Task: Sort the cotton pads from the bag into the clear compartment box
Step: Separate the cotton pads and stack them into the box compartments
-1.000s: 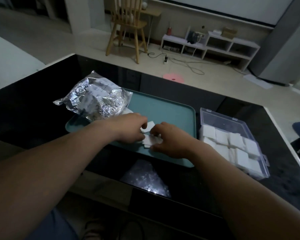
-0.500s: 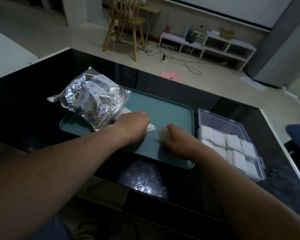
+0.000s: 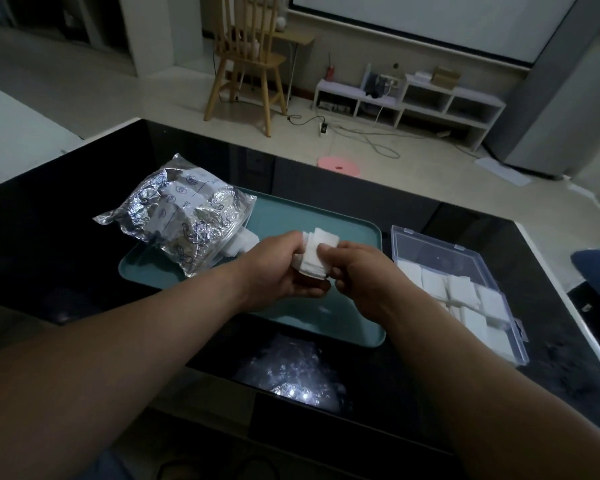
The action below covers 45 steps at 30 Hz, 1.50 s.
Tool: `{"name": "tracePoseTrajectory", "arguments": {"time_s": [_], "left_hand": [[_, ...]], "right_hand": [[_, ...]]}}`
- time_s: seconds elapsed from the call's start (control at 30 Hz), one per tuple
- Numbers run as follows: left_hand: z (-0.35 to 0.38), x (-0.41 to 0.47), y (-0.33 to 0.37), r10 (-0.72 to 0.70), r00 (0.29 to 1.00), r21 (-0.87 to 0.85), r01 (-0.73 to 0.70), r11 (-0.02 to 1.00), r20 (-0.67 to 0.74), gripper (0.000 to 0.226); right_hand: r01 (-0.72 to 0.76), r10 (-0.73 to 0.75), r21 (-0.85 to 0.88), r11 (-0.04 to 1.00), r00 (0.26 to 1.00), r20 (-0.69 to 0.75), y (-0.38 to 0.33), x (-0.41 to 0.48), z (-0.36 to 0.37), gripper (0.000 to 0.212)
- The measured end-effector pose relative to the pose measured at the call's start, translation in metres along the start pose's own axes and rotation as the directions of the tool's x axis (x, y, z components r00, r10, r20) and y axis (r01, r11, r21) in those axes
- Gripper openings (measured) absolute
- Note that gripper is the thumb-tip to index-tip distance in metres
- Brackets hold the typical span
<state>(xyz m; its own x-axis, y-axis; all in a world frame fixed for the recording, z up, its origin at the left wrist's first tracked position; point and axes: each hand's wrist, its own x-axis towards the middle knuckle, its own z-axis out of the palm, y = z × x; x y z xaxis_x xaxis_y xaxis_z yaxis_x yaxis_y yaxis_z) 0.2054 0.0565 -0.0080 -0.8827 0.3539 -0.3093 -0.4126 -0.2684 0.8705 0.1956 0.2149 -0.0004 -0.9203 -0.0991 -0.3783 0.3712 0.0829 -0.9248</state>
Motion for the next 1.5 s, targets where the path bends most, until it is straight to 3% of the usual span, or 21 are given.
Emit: {"name": "tracePoseTrajectory", "arguments": {"time_s": [0.07,0.17,0.27,0.37,0.47,0.57,0.77,0.87,1.0,1.23,1.5], "left_hand": [[-0.001,0.001,-0.003,-0.060,0.997,0.003,0.060,0.998,0.049,0.045],[0.001,0.002,-0.009,-0.054,0.997,0.024,0.053,0.998,0.062,0.034],[0.002,0.006,-0.011,-0.035,0.999,-0.013,0.035,0.999,-0.031,0.027],[0.000,0.006,-0.009,-0.074,0.997,-0.087,0.071,0.994,-0.032,0.025],[0.005,-0.001,-0.003,-0.108,0.988,-0.147,0.124,0.981,0.112,0.030],[0.008,-0.004,-0.002,-0.110,0.967,-0.191,0.155,0.969,0.228,0.034],[0.007,-0.001,-0.006,-0.079,0.960,-0.146,0.122,0.982,0.270,0.032],[0.002,0.005,-0.011,-0.094,0.970,-0.148,0.130,0.981,0.225,0.033],[0.001,0.008,-0.013,-0.103,0.976,-0.175,0.137,0.975,0.194,0.031],[0.004,0.002,-0.009,-0.072,0.953,-0.176,0.129,0.976,0.295,0.027],[-0.002,0.010,-0.015,-0.138,0.974,-0.239,0.179,0.954,0.179,0.031]], "right_hand": [[0.025,-0.027,-0.076,0.997,0.999,-0.026,0.001,-0.004,0.000,0.013],[0.075,-0.098,-0.238,0.968,0.991,-0.090,0.002,-0.011,0.002,0.014],[0.178,-0.350,-0.621,0.764,0.922,-0.167,0.005,-0.012,-0.001,0.032],[0.370,-0.528,-0.768,0.523,0.848,0.049,0.001,-0.017,-0.006,0.050],[0.450,-0.487,-0.809,0.377,0.840,0.241,0.007,-0.020,-0.004,0.057],[0.490,-0.503,-0.782,0.385,0.822,0.267,0.011,-0.021,-0.003,0.051],[0.568,-0.535,-0.740,0.359,0.775,0.336,0.010,-0.022,-0.006,0.052],[0.564,-0.549,-0.744,0.358,0.772,0.320,0.010,-0.022,-0.007,0.042],[0.578,-0.562,-0.734,0.357,0.760,0.326,0.008,-0.025,-0.006,0.047],[0.562,-0.532,-0.696,0.446,0.792,0.299,0.010,-0.022,-0.003,0.048],[0.603,-0.584,-0.697,0.387,0.746,0.321,0.010,-0.024,-0.004,0.038]]}}
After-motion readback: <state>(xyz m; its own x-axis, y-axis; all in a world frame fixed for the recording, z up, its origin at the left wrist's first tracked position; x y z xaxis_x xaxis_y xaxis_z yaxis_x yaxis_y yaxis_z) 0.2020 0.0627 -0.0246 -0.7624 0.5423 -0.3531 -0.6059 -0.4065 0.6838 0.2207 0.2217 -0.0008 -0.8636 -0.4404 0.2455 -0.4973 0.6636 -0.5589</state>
